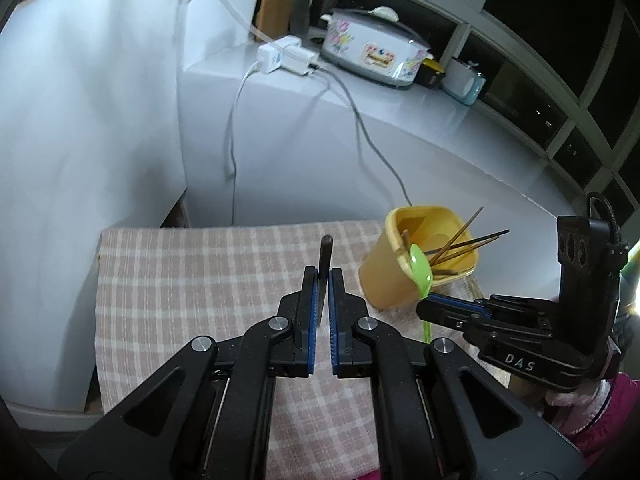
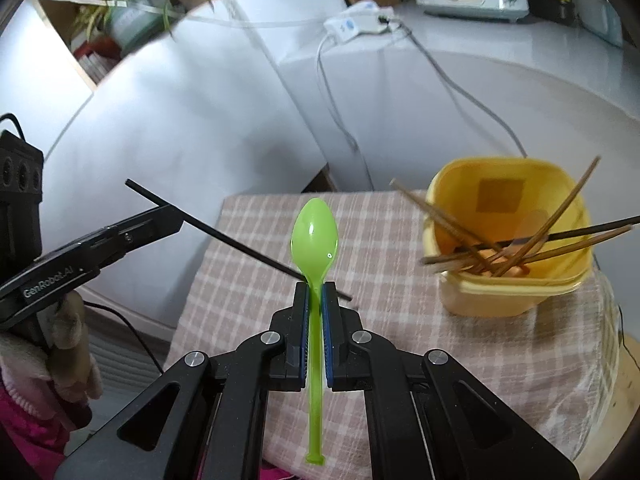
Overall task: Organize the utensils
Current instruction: 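Lift the black chopstick and green spoon and carry them over the yellow container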
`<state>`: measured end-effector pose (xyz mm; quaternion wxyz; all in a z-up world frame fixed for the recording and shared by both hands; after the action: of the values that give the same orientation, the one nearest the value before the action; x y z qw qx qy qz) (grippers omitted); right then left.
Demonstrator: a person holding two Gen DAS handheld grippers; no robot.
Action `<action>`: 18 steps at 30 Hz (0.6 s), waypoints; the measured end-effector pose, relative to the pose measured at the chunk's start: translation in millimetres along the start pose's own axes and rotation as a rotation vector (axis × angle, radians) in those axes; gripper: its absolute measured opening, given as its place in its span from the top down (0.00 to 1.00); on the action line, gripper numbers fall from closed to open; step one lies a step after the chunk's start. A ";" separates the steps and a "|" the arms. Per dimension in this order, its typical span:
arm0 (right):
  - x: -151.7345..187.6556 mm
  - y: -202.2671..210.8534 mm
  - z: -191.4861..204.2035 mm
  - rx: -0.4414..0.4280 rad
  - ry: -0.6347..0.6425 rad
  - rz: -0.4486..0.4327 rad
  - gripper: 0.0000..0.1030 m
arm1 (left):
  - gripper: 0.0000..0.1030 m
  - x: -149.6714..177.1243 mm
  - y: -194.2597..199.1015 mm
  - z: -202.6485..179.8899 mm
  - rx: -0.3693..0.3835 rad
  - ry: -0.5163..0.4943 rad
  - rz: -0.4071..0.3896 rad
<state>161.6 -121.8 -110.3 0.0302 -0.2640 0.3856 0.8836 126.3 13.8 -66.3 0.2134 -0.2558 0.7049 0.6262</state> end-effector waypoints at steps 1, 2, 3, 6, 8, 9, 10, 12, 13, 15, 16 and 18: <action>-1.7 4.7 -0.7 0.001 -0.004 -0.012 0.96 | 0.98 -3.4 2.2 -3.4 0.007 -0.006 -0.008; -3.5 11.1 -2.6 0.001 -0.009 -0.026 0.95 | 0.98 -6.2 3.9 -6.4 0.012 -0.013 -0.012; -4.8 15.8 -4.1 0.002 -0.013 -0.035 0.95 | 0.98 -8.6 5.5 -8.8 0.018 -0.019 -0.017; -9.0 32.3 -8.3 0.003 -0.025 -0.073 0.95 | 0.98 -16.5 11.1 -16.7 0.036 -0.036 -0.032; -11.8 44.7 -10.5 0.003 -0.033 -0.100 0.95 | 0.98 -22.4 15.7 -22.9 0.048 -0.048 -0.044; -13.2 48.7 -10.9 0.004 -0.035 -0.109 0.95 | 0.98 -25.2 18.0 -25.7 0.053 -0.055 -0.052; -15.2 54.5 -12.3 0.005 -0.037 -0.123 0.95 | 0.98 -27.7 19.9 -28.3 0.057 -0.060 -0.058; -21.9 63.9 -14.2 0.008 -0.044 -0.147 0.95 | 0.98 -36.1 25.4 -35.9 0.072 -0.075 -0.077; -24.3 68.8 -16.5 0.010 -0.046 -0.157 0.95 | 0.98 -40.2 27.9 -39.6 0.077 -0.083 -0.086; -29.2 77.7 -20.9 0.016 -0.052 -0.181 0.95 | 0.98 -47.7 32.4 -46.2 0.089 -0.100 -0.103; -32.1 82.4 -23.9 0.020 -0.056 -0.194 0.95 | 0.98 -51.9 34.3 -49.4 0.095 -0.108 -0.110; -36.8 90.9 -29.3 0.030 -0.062 -0.217 0.95 | 0.98 -60.3 37.3 -55.2 0.102 -0.124 -0.128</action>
<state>182.9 -200.4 -48.2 0.1418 -0.2761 0.3670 0.8769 150.8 -32.1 7.0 0.3089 -0.2500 0.7034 0.5893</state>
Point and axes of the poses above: each gripper's, at about its wrist camera, not at the fingertips, and y roughly against the way its jaws point, z to its left, x to its underside, the point moved 5 cm from there along -y, roughly the way its jaws point, and after that the axes turned 5 degrees about -x, right-handed, at the moved point
